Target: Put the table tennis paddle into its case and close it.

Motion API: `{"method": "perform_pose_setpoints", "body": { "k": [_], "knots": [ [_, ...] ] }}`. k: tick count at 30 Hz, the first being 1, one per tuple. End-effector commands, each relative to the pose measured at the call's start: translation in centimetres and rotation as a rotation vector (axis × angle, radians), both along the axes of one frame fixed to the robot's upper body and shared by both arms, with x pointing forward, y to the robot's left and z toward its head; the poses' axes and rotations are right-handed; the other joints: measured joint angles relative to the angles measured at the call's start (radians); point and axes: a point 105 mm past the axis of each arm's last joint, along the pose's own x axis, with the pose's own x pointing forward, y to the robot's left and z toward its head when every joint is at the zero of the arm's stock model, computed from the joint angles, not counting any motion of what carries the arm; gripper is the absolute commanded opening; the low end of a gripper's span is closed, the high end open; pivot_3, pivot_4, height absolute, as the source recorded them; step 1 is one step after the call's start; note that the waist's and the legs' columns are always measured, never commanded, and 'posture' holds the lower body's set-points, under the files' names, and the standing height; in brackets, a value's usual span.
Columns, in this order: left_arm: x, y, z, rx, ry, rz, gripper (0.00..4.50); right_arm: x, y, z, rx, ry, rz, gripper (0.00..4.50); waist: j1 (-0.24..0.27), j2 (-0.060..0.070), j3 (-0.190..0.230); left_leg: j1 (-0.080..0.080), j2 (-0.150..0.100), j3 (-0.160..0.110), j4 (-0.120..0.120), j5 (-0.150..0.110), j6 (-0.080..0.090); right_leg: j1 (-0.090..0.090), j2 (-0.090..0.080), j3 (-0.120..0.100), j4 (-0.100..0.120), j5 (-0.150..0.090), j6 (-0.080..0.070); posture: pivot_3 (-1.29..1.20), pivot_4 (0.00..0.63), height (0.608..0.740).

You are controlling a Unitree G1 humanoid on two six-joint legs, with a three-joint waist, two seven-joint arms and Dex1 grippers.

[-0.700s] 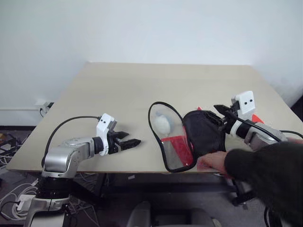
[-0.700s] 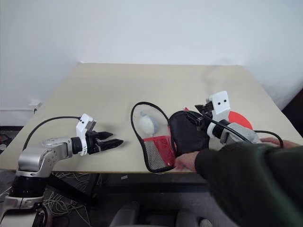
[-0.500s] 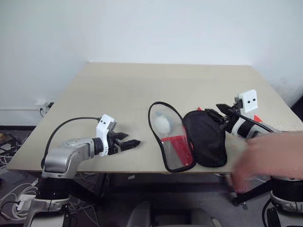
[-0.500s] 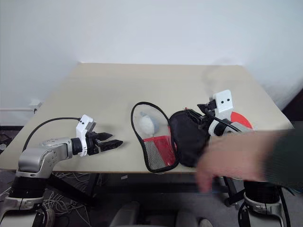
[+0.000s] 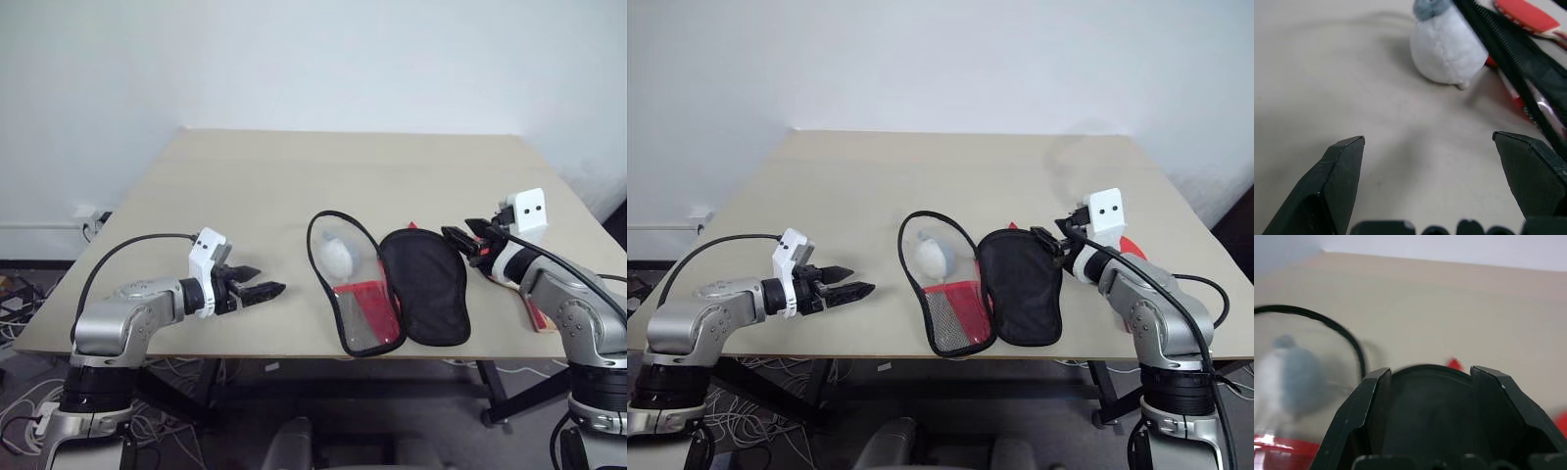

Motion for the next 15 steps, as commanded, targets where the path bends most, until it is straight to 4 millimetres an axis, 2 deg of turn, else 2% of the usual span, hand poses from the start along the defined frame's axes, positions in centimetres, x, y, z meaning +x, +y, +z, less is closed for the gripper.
{"method": "perform_pose_setpoints", "body": {
  "k": [1, 8, 11, 15],
  "knots": [
    [-0.2, -1.5, 2.7, -0.018, -0.073, -0.095, 4.46, 0.1, -2.2, 0.7, -0.035, -0.012, -0.092, 2.82, -0.001, 0.000, 0.000, 0.000, 0.000, 0.000, 0.000, 0.000, 0.000, 0.000, 0.000, 0.000, 0.000, 0.000, 0.000, 0.00, 0.000, 0.715],
    [-2.0, -4.1, 4.5, -0.036, -0.109, -0.245, 4.46, 0.0, -5.1, -0.3, -0.085, 0.070, -0.200, 2.82, -0.001, 0.000, 0.000, 0.000, 0.000, 0.000, 0.000, 0.000, 0.000, 0.000, 0.000, 0.000, -0.001, 0.000, 0.000, 0.00, 0.000, 0.715],
    [-2.4, -5.0, 4.5, -0.031, -0.109, -0.292, 4.46, -0.3, -6.0, -0.4, -0.102, 0.105, -0.233, 2.82, -0.001, 0.000, 0.000, 0.000, 0.000, 0.000, 0.000, 0.000, 0.000, 0.001, 0.000, 0.000, -0.001, 0.000, 0.000, 0.00, 0.000, 0.715],
    [-2.6, -7.2, 4.1, -0.047, -0.107, -0.372, 4.46, -1.3, -8.6, -1.3, -0.161, 0.210, -0.347, 2.82, 0.003, 0.000, 0.000, 0.000, 0.000, 0.000, 0.000, 0.000, 0.000, 0.001, 0.000, 0.000, -0.001, 0.000, 0.000, 0.00, 0.000, 0.715]
  ]
}}
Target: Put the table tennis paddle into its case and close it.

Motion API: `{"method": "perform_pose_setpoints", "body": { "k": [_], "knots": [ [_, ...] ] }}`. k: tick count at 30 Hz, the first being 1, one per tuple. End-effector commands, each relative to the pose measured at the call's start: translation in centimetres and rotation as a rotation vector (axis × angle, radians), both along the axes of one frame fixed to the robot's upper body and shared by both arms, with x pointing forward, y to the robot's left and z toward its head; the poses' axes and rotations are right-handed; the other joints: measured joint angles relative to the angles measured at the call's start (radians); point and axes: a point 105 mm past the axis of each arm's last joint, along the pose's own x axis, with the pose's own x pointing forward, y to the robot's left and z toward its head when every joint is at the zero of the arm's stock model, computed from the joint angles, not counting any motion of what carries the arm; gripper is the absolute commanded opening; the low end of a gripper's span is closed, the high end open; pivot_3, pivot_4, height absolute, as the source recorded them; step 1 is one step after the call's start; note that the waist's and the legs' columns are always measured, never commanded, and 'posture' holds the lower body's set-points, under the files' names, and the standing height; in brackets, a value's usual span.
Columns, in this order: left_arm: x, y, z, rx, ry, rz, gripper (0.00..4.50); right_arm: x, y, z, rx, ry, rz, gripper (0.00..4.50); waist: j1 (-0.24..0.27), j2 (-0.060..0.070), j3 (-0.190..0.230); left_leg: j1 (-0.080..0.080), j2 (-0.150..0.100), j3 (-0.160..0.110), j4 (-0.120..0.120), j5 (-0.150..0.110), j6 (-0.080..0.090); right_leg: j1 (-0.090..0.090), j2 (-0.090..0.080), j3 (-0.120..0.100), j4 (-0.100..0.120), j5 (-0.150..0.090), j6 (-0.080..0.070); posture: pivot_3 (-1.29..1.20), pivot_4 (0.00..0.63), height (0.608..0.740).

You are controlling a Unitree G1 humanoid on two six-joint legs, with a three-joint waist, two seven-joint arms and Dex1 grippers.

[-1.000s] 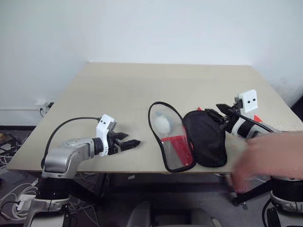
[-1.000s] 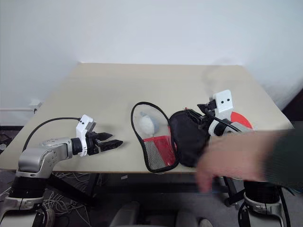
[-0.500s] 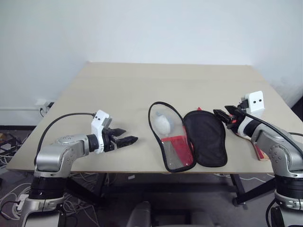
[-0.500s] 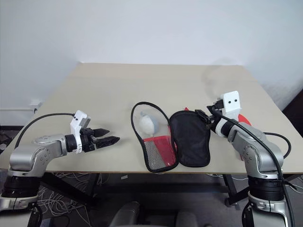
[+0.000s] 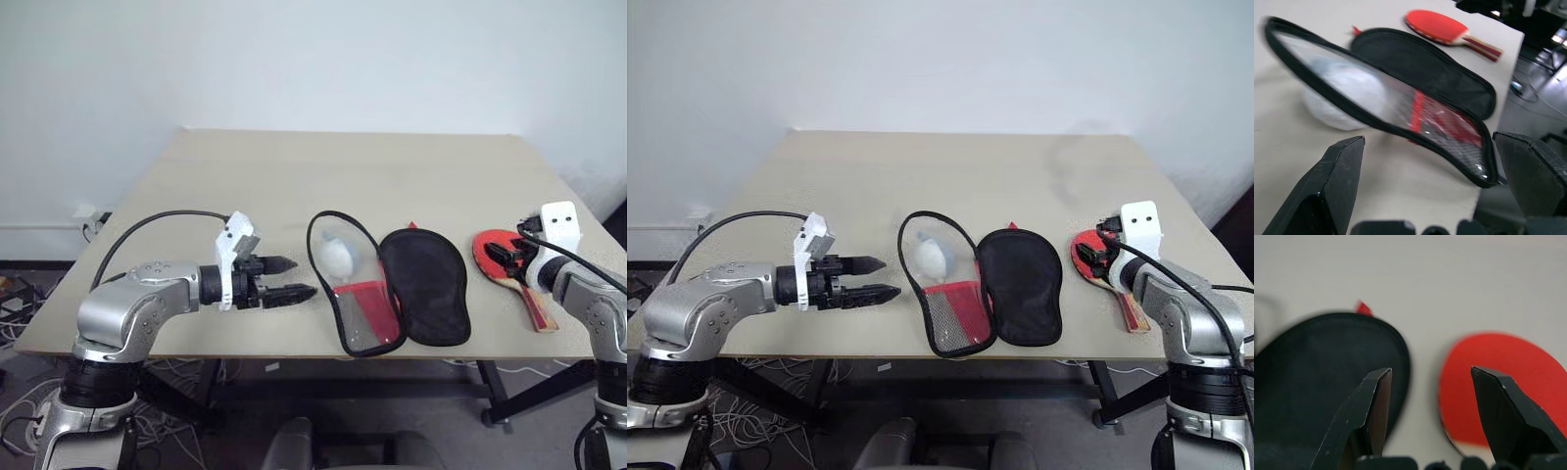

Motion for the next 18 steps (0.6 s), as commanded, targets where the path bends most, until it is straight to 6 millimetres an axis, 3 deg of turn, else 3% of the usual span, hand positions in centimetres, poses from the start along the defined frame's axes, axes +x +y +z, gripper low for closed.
{"method": "perform_pose_setpoints", "body": {
  "k": [1, 8, 18],
  "knots": [
    [-0.1, -2.4, 1.1, -0.022, -0.053, -0.096, 4.46, -0.9, -2.9, 0.5, -0.053, 0.048, -0.119, 2.82, 0.005, 0.000, 0.000, 0.000, 0.000, 0.000, 0.001, 0.000, 0.000, 0.000, 0.000, 0.000, 0.000, 0.000, 0.000, 0.00, 0.000, 0.715],
    [-0.1, -5.6, 0.2, -0.029, -0.047, -0.219, 4.46, -2.0, -4.7, -0.6, -0.089, 0.190, -0.194, 2.82, 0.004, 0.000, 0.000, 0.000, 0.000, 0.000, 0.003, 0.000, 0.000, 0.001, 0.000, 0.000, 0.000, 0.000, 0.000, 0.00, 0.000, 0.715],
    [-0.4, -7.8, 0.1, -0.053, -0.071, -0.288, 4.46, -1.4, -5.5, -2.1, -0.134, 0.366, -0.275, 2.82, -0.001, 0.000, 0.000, 0.000, 0.000, -0.001, 0.004, 0.000, 0.001, 0.002, 0.001, 0.001, 0.000, 0.000, 0.000, 0.00, 0.000, 0.715]
  ]
}}
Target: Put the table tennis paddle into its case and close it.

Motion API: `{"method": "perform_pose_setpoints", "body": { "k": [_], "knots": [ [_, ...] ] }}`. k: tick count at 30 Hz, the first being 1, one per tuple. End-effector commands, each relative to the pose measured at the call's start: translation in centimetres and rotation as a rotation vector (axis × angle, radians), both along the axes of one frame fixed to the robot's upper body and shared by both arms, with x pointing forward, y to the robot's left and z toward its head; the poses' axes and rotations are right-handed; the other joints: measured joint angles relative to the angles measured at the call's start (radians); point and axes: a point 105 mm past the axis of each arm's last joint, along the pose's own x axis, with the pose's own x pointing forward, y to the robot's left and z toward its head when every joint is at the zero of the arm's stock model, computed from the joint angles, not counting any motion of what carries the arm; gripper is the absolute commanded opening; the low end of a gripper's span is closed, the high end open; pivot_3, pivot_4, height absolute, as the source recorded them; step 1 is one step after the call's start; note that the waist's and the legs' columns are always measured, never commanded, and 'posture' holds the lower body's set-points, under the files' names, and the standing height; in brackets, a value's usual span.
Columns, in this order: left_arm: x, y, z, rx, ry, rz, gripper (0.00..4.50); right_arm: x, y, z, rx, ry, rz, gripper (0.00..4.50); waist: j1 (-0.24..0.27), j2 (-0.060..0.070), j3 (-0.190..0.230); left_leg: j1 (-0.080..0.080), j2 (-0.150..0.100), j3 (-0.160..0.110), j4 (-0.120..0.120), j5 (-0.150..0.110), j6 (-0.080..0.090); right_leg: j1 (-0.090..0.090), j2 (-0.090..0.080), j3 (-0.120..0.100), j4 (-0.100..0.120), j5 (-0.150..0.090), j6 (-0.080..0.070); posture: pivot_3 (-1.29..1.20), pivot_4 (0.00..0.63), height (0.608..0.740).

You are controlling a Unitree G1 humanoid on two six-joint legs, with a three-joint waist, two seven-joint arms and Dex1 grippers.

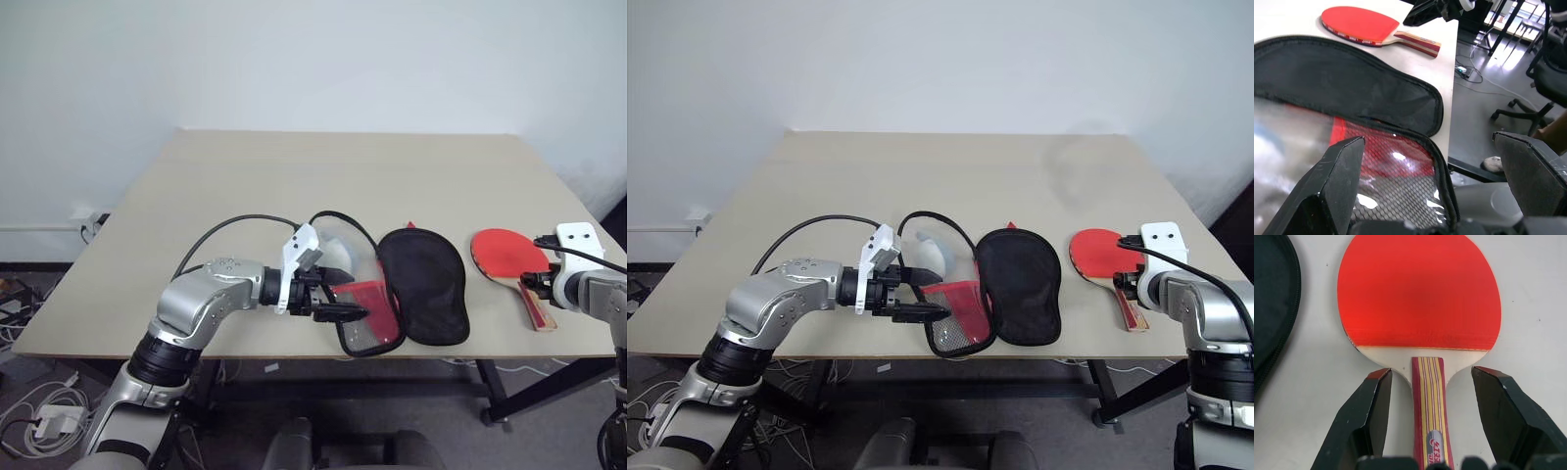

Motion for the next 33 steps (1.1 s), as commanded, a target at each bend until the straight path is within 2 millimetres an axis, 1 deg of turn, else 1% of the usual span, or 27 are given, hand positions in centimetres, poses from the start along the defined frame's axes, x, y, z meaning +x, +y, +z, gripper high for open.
{"method": "perform_pose_setpoints", "body": {
  "k": [1, 7, 13, 16, 19, 21, 25, 28, 33],
  "knots": [
    [0.1, -0.6, 1.0, -0.020, -0.051, -0.019, 4.46, 0.5, -1.2, 0.8, -0.041, 0.016, -0.055, 2.82, 0.001, 0.000, 0.000, 0.000, 0.000, 0.000, 0.000, 0.000, 0.000, 0.000, 0.000, 0.000, 0.000, 0.000, 0.000, 0.00, 0.000, 0.715],
    [0.1, -1.1, 1.6, -0.040, -0.064, -0.022, 4.46, 1.4, -1.3, -0.6, -0.040, 0.119, -0.081, 2.82, -0.002, 0.000, 0.000, 0.000, 0.000, -0.001, 0.001, 0.000, 0.000, 0.000, 0.000, 0.000, 0.000, 0.000, 0.000, 0.00, 0.000, 0.715],
    [0.1, -1.3, 1.9, -0.045, -0.073, -0.018, 4.46, 1.6, -1.5, -1.8, -0.002, 0.186, -0.087, 2.82, -0.003, 0.000, 0.000, 0.000, 0.000, -0.001, 0.002, 0.000, 0.000, 0.001, 0.001, 0.000, 0.000, 0.000, 0.000, 0.00, 0.000, 0.715],
    [0.1, -1.3, 1.9, -0.045, -0.072, -0.015, 4.46, 1.6, -1.4, -2.2, 0.023, 0.212, -0.084, 2.82, -0.003, -0.001, 0.000, 0.000, 0.000, -0.001, 0.002, 0.000, 0.000, 0.002, 0.001, 0.000, 0.000, 0.000, 0.000, 0.00, 0.000, 0.715],
    [0.1, -1.2, 1.9, -0.046, -0.073, -0.013, 4.46, 1.6, -1.2, -2.2, 0.021, 0.229, -0.083, 2.82, -0.004, -0.001, 0.000, 0.000, 0.000, -0.001, 0.002, 0.000, 0.000, 0.002, 0.001, 0.000, 0.000, 0.000, 0.000, 0.00, 0.000, 0.715],
    [0.1, -1.2, 2.1, -0.048, -0.073, -0.012, 4.46, 1.6, -0.7, -2.2, 0.037, 0.246, -0.063, 2.82, -0.004, -0.001, 0.000, 0.001, 0.000, -0.002, 0.002, 0.000, 0.000, 0.002, 0.001, 0.000, 0.001, 0.000, 0.000, 0.00, 0.000, 0.715],
    [0.2, -1.1, 1.9, -0.041, -0.075, -0.003, 4.46, 1.0, -0.4, -2.3, 0.058, 0.276, -0.047, 2.82, -0.003, 0.000, 0.000, 0.000, 0.000, -0.002, 0.002, 0.000, 0.000, 0.002, 0.001, 0.000, 0.001, 0.000, 0.000, 0.00, 0.000, 0.715],
    [0.1, -1.1, 1.9, -0.042, -0.073, -0.003, 4.46, 0.4, 0.0, -2.6, 0.063, 0.303, -0.026, 2.82, -0.004, 0.001, 0.000, 0.000, 0.000, -0.002, 0.002, 0.000, 0.000, 0.001, 0.001, 0.000, 0.001, 0.000, 0.000, 0.00, 0.000, 0.715],
    [0.1, -1.2, 1.9, -0.044, -0.075, 0.000, 4.46, 0.2, -0.2, -3.4, 0.044, 0.310, -0.044, 2.82, -0.003, 0.000, 0.000, 0.000, 0.000, -0.002, 0.002, 0.000, 0.000, 0.002, 0.001, 0.000, 0.001, 0.000, 0.000, 0.00, 0.000, 0.715]
  ]
}}
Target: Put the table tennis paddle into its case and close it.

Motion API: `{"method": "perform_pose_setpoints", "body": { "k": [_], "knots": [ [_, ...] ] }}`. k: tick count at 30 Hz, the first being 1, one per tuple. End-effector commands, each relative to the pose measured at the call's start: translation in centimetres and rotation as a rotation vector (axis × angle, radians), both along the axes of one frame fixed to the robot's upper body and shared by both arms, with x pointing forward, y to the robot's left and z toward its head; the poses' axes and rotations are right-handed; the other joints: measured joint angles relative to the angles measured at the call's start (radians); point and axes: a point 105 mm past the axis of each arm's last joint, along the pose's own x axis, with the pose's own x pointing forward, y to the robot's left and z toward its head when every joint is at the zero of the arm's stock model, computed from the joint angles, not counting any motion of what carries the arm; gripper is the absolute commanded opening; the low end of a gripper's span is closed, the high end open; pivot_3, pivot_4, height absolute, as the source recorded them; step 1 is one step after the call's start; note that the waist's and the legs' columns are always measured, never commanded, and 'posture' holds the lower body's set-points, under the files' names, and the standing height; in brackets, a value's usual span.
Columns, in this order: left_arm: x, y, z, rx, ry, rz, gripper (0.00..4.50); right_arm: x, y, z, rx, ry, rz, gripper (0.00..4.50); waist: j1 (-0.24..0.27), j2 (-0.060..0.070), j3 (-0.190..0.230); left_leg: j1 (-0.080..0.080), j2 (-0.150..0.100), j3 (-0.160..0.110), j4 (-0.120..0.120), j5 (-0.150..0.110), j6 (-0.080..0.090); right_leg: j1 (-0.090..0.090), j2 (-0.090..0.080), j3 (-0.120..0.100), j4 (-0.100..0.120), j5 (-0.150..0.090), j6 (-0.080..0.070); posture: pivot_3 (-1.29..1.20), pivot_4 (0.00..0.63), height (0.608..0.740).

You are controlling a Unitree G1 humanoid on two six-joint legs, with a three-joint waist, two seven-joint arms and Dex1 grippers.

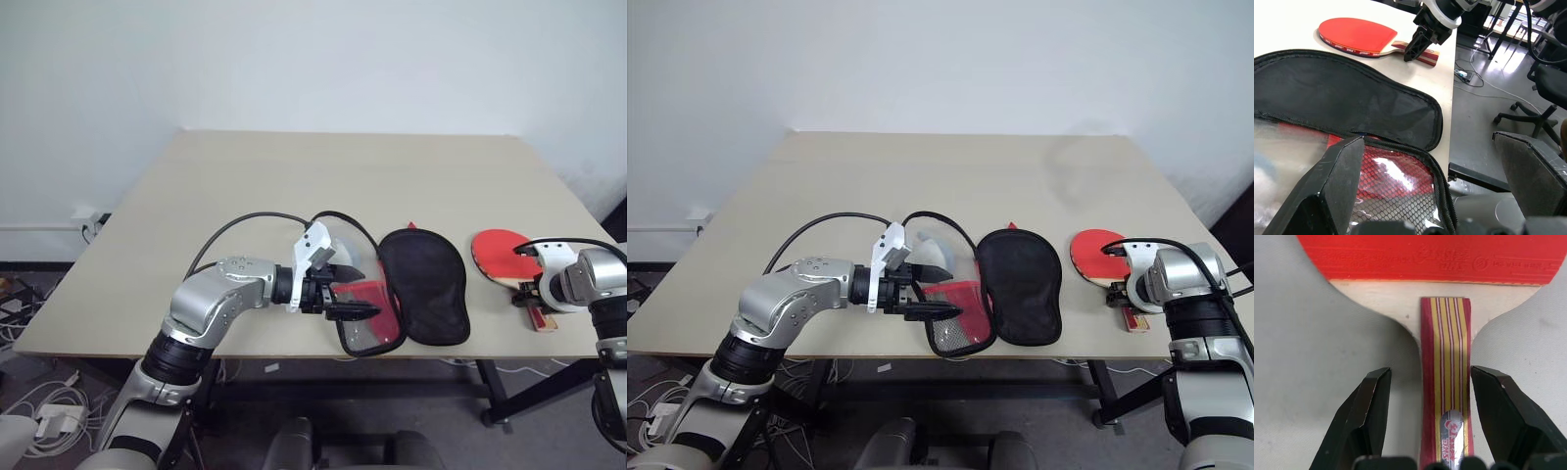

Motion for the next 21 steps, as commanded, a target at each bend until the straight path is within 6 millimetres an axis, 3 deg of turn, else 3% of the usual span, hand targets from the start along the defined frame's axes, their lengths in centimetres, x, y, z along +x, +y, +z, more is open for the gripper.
{"method": "perform_pose_setpoints", "body": {
  "k": [1, 4, 11, 17, 21],
  "knots": [
    [0.0, -0.3, 1.7, -0.028, -0.066, -0.012, 4.46, -0.1, -0.2, -0.3, -0.015, 0.000, -0.013, 2.82, 0.000, 0.000, 0.000, 0.000, 0.000, 0.000, 0.000, 0.000, 0.000, 0.000, 0.000, 0.000, 0.000, 0.000, 0.000, 0.00, 0.000, 0.715],
    [-0.1, -0.2, 1.7, -0.028, -0.062, -0.009, 4.46, 0.2, 0.0, -0.3, -0.011, -0.012, -0.016, 2.82, 0.000, -0.001, 0.000, 0.000, 0.000, 0.000, 0.000, 0.000, 0.000, 0.000, 0.000, 0.000, 0.000, 0.000, 0.000, 0.00, 0.000, 0.715],
    [0.3, 0.2, 1.9, -0.026, -0.059, 0.013, 4.50, 0.6, -0.4, -0.1, -0.018, -0.043, -0.052, 1.05, 0.000, -0.002, -0.001, 0.001, 0.000, 0.000, 0.000, 0.000, 0.000, 0.001, 0.000, 0.000, 0.000, 0.000, 0.000, 0.00, 0.000, 0.715],
    [0.7, 0.5, 1.9, -0.022, -0.057, 0.028, 4.50, 1.0, 0.0, 1.3, 0.012, -0.092, -0.058, 1.06, 0.000, -0.002, 0.000, 0.001, 0.000, 0.000, 0.001, 0.000, 0.000, 0.001, 0.000, 0.000, 0.000, 0.000, 0.000, 0.00, 0.000, 0.715],
    [1.2, 0.8, 2.1, -0.024, -0.057, 0.039, 4.50, 1.1, 0.7, 3.6, 0.046, -0.156, -0.067, 1.06, 0.000, 0.000, 0.000, 0.000, 0.000, 0.000, 0.001, 0.000, 0.000, -0.001, 0.000, 0.000, 0.002, 0.000, 0.000, 0.00, 0.000, 0.715]
  ]
}}
